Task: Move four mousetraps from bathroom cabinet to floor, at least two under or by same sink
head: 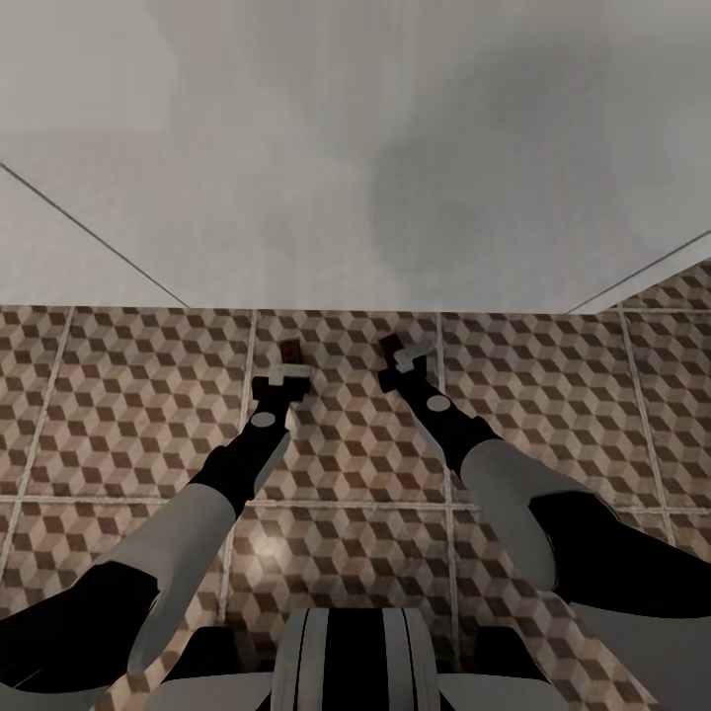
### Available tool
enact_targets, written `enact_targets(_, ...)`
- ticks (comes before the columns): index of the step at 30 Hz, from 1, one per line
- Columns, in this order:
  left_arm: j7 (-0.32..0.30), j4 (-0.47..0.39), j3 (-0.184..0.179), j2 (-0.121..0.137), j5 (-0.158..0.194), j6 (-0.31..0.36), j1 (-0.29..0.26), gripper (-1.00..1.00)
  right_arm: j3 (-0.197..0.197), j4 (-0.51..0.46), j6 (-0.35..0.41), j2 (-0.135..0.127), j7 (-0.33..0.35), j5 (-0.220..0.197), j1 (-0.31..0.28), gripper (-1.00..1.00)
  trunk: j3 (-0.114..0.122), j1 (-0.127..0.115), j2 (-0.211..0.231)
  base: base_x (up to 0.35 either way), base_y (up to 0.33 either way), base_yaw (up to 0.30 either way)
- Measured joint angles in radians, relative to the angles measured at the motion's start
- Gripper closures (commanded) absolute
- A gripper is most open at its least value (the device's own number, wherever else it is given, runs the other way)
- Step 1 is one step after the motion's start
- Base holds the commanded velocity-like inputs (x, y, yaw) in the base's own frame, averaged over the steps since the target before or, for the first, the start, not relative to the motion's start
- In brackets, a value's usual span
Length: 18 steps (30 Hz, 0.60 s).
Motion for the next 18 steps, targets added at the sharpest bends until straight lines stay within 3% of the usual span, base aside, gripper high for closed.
enact_targets(18,-0.005,-0.041,-0.015,-0.002,-0.003,-0.027,0.001,1.0,-0.005,0.052,-0.104,0.0,-0.101,-0.001,0.0,1.0,0.0,0.0,0.0,0.0,0.0,0.0)
